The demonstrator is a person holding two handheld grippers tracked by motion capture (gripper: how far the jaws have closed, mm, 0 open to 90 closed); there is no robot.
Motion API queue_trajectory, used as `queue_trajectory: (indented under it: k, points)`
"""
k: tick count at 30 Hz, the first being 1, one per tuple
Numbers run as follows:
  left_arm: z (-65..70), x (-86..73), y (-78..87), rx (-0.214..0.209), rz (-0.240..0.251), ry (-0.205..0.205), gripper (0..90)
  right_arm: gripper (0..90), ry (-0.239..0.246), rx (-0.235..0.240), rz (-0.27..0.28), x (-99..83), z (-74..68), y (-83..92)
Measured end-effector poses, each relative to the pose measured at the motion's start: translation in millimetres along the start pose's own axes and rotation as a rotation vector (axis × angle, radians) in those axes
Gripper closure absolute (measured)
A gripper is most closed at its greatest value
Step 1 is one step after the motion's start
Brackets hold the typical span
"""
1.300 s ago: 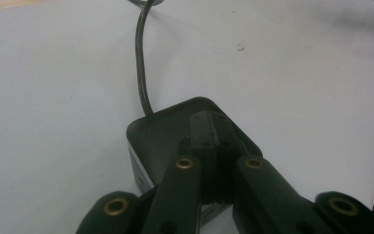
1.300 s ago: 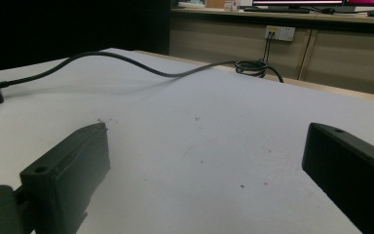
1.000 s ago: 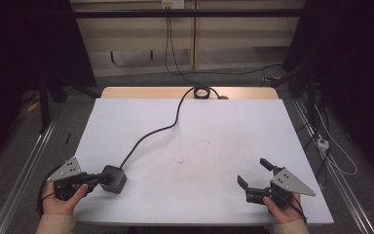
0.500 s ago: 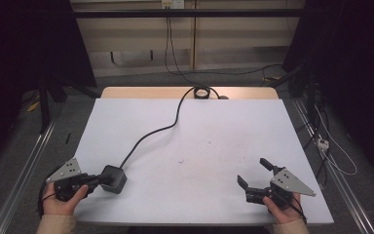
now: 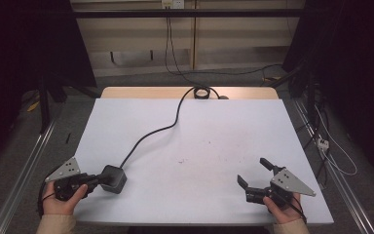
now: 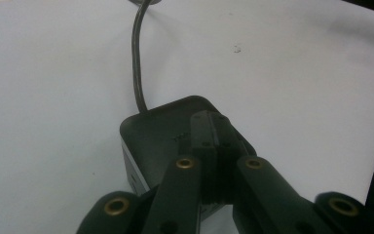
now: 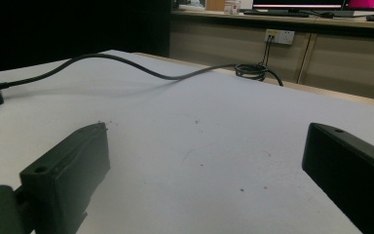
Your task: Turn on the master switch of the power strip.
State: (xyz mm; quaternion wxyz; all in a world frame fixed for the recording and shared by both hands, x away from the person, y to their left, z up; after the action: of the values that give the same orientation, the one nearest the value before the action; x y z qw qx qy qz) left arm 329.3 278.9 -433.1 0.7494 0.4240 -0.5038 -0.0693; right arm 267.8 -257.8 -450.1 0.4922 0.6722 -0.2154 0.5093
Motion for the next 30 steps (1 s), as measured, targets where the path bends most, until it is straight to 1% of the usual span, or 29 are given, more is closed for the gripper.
queue_trajectory:
  k: [2,4,5,8,12,13,17,19,22,25,27,28,29,30]
  points:
    - [0.0,-0.2,-0.4,-0.008,0.009,0.012,90.0,3.0,0.001,0.002,0.000,0.1,-0.3,-0.1]
    - [-1.1,-0.3,0.2,-0.007,0.006,0.019,90.0,2.9,0.002,0.001,-0.003,-0.1,-0.1,-0.4]
    - [-1.3,-0.4,-0.2,-0.015,0.012,0.027,90.0,2.9,0.001,0.001,-0.004,-0.2,0.1,-0.6]
    - [-1.6,-0.5,0.2,-0.013,0.011,0.027,90.0,3.0,0.001,0.003,-0.003,-0.1,0.3,-0.7]
    - [-2.3,-1.1,0.6,-0.024,0.028,0.044,90.0,2.9,0.001,0.003,-0.003,0.1,0.3,-0.9]
    - [-2.4,-1.0,0.7,-0.027,0.028,0.046,90.0,2.9,0.001,0.003,-0.003,0.1,0.4,-1.0]
    - [-1.4,0.3,0.6,-0.014,0.025,0.047,90.0,3.0,-0.001,0.007,-0.001,0.3,0.5,-1.3]
    - [-1.3,0.1,0.7,-0.014,0.027,0.054,90.0,2.9,0.001,0.007,-0.001,0.3,0.4,-1.2]
    - [-1.3,0.3,0.7,-0.013,0.029,0.048,90.0,3.0,0.001,0.006,-0.002,0.3,0.3,-1.2]
    - [-1.1,1.1,0.2,-0.016,0.034,0.053,90.0,2.9,0.000,0.007,-0.002,0.2,0.5,-1.3]
    - [-1.0,2.2,0.3,-0.018,0.034,0.047,87.9,3.0,-0.001,0.008,-0.001,0.3,0.5,-1.5]
    - [-0.5,2.7,0.6,-0.022,0.042,0.052,86.0,2.9,0.000,0.008,-0.002,0.2,0.6,-1.5]
    - [-0.6,3.7,1.6,-0.026,0.046,0.045,85.6,3.0,0.001,0.008,-0.002,0.2,0.7,-1.6]
    - [-0.2,4.1,2.2,-0.022,0.050,0.047,85.4,3.0,0.000,0.007,-0.003,0.2,0.7,-1.7]
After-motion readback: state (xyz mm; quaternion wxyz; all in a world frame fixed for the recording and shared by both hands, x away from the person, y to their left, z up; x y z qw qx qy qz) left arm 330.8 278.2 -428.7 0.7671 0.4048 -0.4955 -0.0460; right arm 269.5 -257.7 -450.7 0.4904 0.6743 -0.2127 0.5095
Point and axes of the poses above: each handheld gripper's, and its own axes: y roughly backward along the jaws, x roughly out of its top, z roughly to its right, the point moved 2 cm from there along -y, roughly forward along the jaws, and after that the axes turned 15 degrees about -z, right-handed, at the moved point
